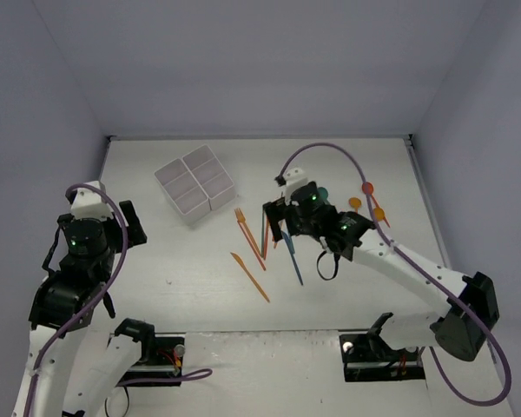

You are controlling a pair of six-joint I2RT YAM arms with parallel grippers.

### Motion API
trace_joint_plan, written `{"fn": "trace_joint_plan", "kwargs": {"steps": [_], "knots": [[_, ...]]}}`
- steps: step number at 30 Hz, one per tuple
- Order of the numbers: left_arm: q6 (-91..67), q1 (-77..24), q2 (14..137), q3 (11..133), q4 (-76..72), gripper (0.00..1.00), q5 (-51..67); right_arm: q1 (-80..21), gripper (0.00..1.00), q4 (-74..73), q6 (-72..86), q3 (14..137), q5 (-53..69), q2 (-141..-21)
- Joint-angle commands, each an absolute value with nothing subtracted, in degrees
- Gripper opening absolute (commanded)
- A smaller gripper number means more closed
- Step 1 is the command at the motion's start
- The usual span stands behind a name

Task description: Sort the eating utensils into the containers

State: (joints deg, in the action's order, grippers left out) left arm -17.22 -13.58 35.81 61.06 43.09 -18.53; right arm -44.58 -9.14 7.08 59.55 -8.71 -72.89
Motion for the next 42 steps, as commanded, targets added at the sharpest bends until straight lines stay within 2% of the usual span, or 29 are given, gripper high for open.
{"fn": "trace_joint_plan", "kwargs": {"steps": [1,5,14,25,31,33,35,38,42], "knots": [[-18.7,-13.3,38.3,63.0,40.3,0.85,-16.2,-51.7,0.78,-9.9,14.2,58.2,-4.3,-78.8],[-19.1,-13.3,39.3,63.8,41.0,0.85,-14.3,-57.2,0.62,-10.3,19.6,57.1,-2.5,-83.5],[-21.3,-13.3,39.5,64.3,42.9,0.85,-10.2,-63.2,0.48,-10.8,25.9,57.3,-2.1,-92.3],[-23.4,-13.3,39.6,63.2,44.8,0.85,-7.1,-63.2,0.43,-12.0,28.9,56.6,-4.6,-98.3],[-24.4,-13.3,41.0,63.1,45.0,0.85,-5.6,-63.2,0.35,-12.4,28.4,57.0,-4.7,-101.0],[-25.0,-13.3,41.7,63.3,44.9,0.85,-5.0,-63.2,0.28,-12.5,27.8,57.3,-4.4,-101.9],[-25.5,-13.3,42.4,63.4,44.9,0.85,-4.3,-63.2,0.12,-12.5,27.4,57.7,-3.8,-102.5],[-26.1,-13.3,43.0,63.7,44.9,0.85,-3.1,-63.3,0.0,-12.6,26.7,58.3,-3.4,-102.9],[-27.0,-13.3,43.6,64.3,44.9,0.85,-0.9,-63.4,0.0,-12.6,24.8,60.5,-5.0,-100.7]]}}
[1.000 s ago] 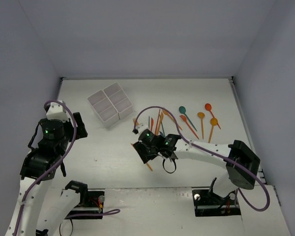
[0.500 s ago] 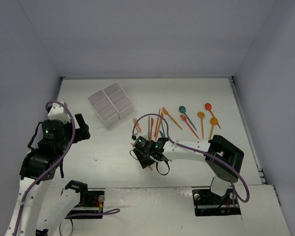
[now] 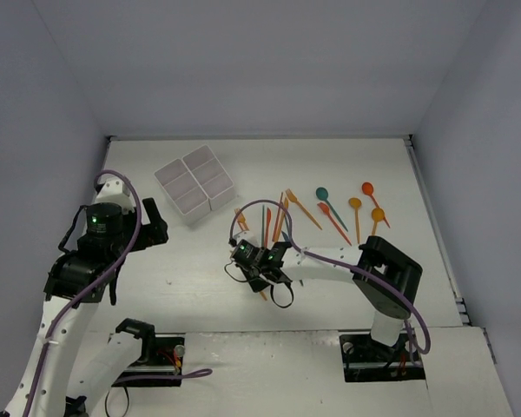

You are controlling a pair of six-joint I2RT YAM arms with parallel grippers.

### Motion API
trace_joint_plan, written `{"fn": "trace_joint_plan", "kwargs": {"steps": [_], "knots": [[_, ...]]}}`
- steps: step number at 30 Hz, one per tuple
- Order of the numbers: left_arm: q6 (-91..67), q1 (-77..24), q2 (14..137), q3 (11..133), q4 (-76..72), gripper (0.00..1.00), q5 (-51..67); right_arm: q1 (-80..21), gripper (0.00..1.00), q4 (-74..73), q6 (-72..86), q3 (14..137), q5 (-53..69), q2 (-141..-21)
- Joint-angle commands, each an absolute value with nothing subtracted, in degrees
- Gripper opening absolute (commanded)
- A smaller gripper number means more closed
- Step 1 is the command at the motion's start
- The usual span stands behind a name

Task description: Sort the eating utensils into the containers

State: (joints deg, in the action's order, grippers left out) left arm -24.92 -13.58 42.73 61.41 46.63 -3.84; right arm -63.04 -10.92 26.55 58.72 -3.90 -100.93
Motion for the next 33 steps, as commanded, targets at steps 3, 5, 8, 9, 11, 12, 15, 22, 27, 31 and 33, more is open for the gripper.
{"fn": "trace_joint_plan", "kwargs": {"steps": [3,5,8,9,11,12,15,22,27,31,33], "knots": [[-27.6,-13.3,44.3,65.6,44.9,0.85,1.1,-63.6,0.0,-12.4,22.8,63.0,-8.1,-96.5],[-28.2,-13.3,45.1,66.9,44.8,0.85,4.1,-63.8,0.0,-12.0,20.8,65.0,-9.6,-94.5],[-29.0,-13.3,46.6,69.5,44.7,0.85,9.2,-63.9,0.0,-10.9,18.3,67.7,-12.4,-89.5],[-29.3,-13.3,47.3,70.5,44.6,0.85,10.8,-63.9,0.0,-10.3,17.3,68.4,-12.9,-87.8],[-29.9,-13.3,48.5,72.7,44.1,0.85,14.7,-64.0,0.0,-8.8,15.4,69.2,-13.1,-84.4],[-30.1,-13.3,49.4,73.5,43.6,0.85,17.5,-64.0,0.0,-8.0,14.6,69.4,-12.9,-83.0],[-31.7,-13.3,50.0,74.3,39.9,0.85,21.9,-64.1,0.0,-4.7,12.4,69.2,-11.5,-78.2],[-38.6,-13.3,50.5,72.0,26.9,0.84,28.4,-64.4,0.0,-1.4,11.1,68.5,-9.4,-72.4],[-40.7,-13.6,53.6,73.4,22.6,0.73,30.6,-64.8,0.0,-0.7,10.8,68.6,-8.5,-71.6],[-40.8,-14.7,56.8,75.1,22.0,0.67,30.7,-64.8,0.0,-0.6,10.5,68.8,-8.7,-71.4],[-40.7,-15.4,57.9,75.6,21.5,0.65,30.6,-64.8,0.0,-0.4,10.5,69.0,-8.4,-71.6]]}}
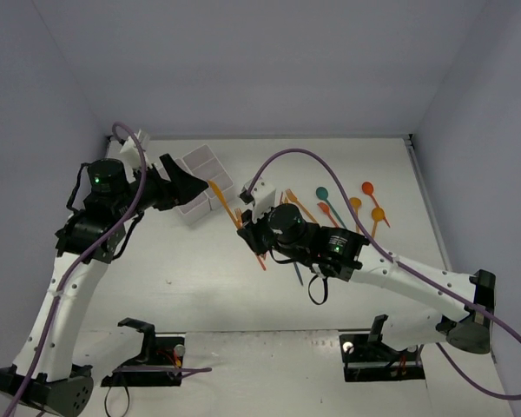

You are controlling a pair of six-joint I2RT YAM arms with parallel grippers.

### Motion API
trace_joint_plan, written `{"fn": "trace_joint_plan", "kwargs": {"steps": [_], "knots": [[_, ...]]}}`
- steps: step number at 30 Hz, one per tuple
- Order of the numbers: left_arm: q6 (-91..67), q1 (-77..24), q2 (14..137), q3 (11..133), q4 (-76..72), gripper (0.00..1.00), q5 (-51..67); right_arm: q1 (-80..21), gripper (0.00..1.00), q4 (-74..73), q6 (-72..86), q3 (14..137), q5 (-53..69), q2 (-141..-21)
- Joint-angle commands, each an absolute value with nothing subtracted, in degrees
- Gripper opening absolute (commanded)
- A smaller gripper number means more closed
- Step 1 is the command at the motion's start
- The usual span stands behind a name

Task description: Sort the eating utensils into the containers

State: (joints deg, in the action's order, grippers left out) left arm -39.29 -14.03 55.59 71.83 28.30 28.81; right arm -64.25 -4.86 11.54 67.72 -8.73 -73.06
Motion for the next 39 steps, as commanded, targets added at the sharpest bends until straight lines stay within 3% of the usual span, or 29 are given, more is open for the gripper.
{"fn": "trace_joint_plan", "kwargs": {"steps": [1,10,13,22,26,29,32,34,39], "knots": [[-40.6,-15.9,58.5,75.8,21.3,0.64,30.4,-64.8,0.0,-0.1,10.5,69.2,-8.3,-71.7],[-39.8,-18.5,61.7,77.1,20.0,0.55,29.4,-64.9,0.0,1.8,10.5,69.1,-8.1,-72.0],[-39.4,-19.3,62.6,77.5,19.9,0.46,29.2,-64.9,0.0,1.9,10.5,68.9,-8.1,-72.1],[-38.7,-21.1,63.2,77.3,19.2,0.02,29.3,-65.0,0.0,2.3,10.4,68.6,-8.8,-72.7],[-38.0,-21.1,62.6,76.1,18.0,0.0,28.5,-64.9,0.02,2.5,10.4,68.4,-9.5,-72.9],[-36.4,-21.1,61.6,75.1,17.0,0.0,25.7,-64.8,0.57,2.4,10.4,67.9,-12.3,-72.8],[-33.1,-20.9,61.5,75.9,19.0,0.0,21.8,-64.6,0.85,2.4,11.0,66.6,-15.4,-72.2],[-30.8,-20.9,62.1,77.7,21.4,0.0,17.7,-64.3,0.96,2.3,11.4,65.6,-17.4,-71.4],[-23.3,-20.3,65.7,81.9,22.9,0.0,0.7,-62.4,1.0,1.8,12.7,62.1,-20.7,-68.3]]}}
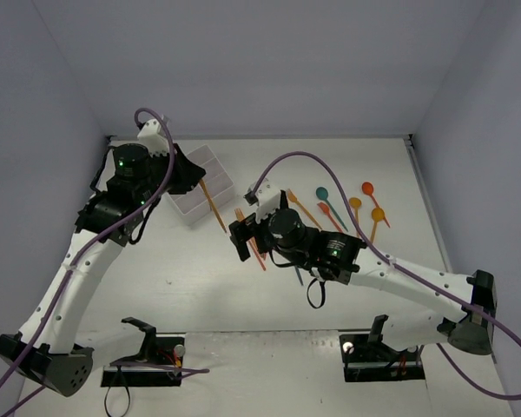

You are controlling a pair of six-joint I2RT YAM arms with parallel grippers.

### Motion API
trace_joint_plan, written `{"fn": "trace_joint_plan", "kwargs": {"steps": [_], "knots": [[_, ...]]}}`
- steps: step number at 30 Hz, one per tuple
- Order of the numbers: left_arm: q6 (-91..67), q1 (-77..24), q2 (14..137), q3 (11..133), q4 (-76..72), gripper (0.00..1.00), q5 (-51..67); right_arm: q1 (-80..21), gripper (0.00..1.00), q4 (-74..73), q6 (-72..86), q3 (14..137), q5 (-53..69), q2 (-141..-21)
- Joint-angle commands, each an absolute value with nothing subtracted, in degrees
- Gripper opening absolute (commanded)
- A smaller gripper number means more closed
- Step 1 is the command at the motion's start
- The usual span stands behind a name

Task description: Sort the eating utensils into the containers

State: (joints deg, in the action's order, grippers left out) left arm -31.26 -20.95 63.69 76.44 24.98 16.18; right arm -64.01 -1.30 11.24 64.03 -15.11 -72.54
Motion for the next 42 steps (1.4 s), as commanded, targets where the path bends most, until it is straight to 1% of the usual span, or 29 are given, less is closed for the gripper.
{"fn": "trace_joint_plan", "kwargs": {"steps": [1,4,6,9,13,16,21,30,35,38,42], "knots": [[-22.0,-19.9,66.5,82.2,22.0,0.0,-2.9,-61.7,1.0,1.6,13.2,61.2,-20.7,-67.1],[-21.1,-17.2,68.8,82.6,16.2,0.0,-10.2,-59.0,1.0,0.7,14.0,58.9,-19.6,-64.5],[-22.8,-14.0,70.1,81.9,13.7,0.0,-12.3,-57.0,1.0,0.0,14.2,57.6,-18.1,-63.5],[-25.9,-8.8,73.2,80.0,5.0,0.0,-15.1,-53.6,1.0,-1.8,14.1,55.4,-16.5,-60.1],[-25.5,-7.0,77.7,80.2,-4.2,0.0,-18.5,-51.6,1.0,-3.4,13.8,53.4,-17.0,-57.1],[-24.8,-6.6,80.7,80.5,-8.0,0.0,-18.6,-51.4,1.0,-4.6,14.3,52.4,-17.7,-55.8],[-22.9,-6.5,85.9,82.8,-10.0,0.0,-18.8,-51.1,1.0,-6.1,14.6,51.4,-18.5,-54.3],[-22.7,-6.4,88.6,75.2,-15.0,0.0,-19.3,-50.9,1.0,-7.6,15.3,49.5,-19.0,-55.5],[-23.2,-6.3,89.2,71.7,-15.6,0.03,-19.1,-50.9,1.0,-7.6,16.6,47.6,-18.2,-58.0],[-23.6,-6.2,88.6,69.9,-15.6,0.08,-19.3,-50.9,0.99,-7.6,18.3,46.3,-17.7,-59.6],[-24.0,-6.2,87.4,68.0,-15.5,0.09,-19.4,-50.9,0.98,-7.6,20.8,44.9,-17.0,-62.7]]}}
